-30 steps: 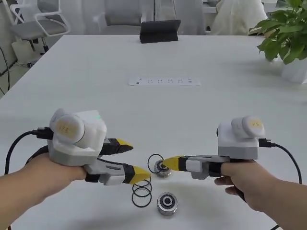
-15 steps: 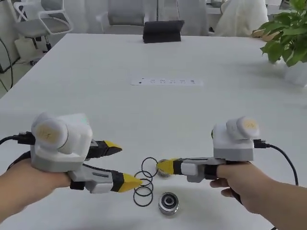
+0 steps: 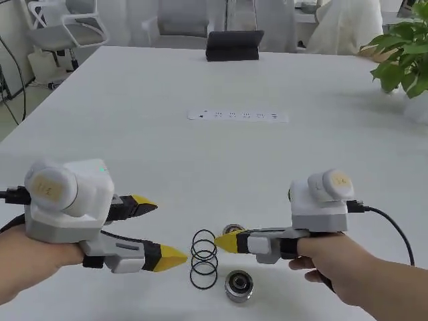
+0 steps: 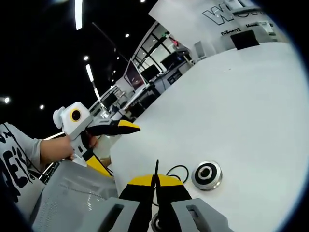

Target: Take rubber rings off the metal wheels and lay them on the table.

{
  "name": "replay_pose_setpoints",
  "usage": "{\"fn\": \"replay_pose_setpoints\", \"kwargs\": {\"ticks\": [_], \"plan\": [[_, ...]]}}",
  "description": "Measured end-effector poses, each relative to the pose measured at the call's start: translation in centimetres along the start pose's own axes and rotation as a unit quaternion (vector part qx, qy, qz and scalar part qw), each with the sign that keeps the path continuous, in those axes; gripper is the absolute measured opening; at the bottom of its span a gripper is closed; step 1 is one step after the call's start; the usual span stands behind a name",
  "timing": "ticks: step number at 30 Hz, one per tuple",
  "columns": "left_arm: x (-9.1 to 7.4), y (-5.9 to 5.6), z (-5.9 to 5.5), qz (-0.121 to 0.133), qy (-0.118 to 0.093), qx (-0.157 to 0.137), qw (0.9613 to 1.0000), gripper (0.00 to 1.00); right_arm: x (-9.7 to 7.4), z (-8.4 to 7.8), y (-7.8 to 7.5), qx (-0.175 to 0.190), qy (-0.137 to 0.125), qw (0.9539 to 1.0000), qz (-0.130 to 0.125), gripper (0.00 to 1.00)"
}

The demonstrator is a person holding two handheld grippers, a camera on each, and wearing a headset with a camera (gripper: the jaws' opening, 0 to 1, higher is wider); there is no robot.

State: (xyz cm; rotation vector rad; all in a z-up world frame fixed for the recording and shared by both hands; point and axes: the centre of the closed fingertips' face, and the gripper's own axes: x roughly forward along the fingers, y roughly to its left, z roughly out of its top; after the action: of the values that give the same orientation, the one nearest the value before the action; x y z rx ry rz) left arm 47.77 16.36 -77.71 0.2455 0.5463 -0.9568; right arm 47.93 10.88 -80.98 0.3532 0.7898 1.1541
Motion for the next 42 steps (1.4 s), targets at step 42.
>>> {"fn": "replay_pose_setpoints", "kwargs": {"ticks": [42], "plan": [[-0.5,-0.4,0.1,0.005,0.001,-0.006,1.0,0.62,-2.3,-1.4,-1.2,-0.02,0.021,0.9985,-0.046,0.23]]}}
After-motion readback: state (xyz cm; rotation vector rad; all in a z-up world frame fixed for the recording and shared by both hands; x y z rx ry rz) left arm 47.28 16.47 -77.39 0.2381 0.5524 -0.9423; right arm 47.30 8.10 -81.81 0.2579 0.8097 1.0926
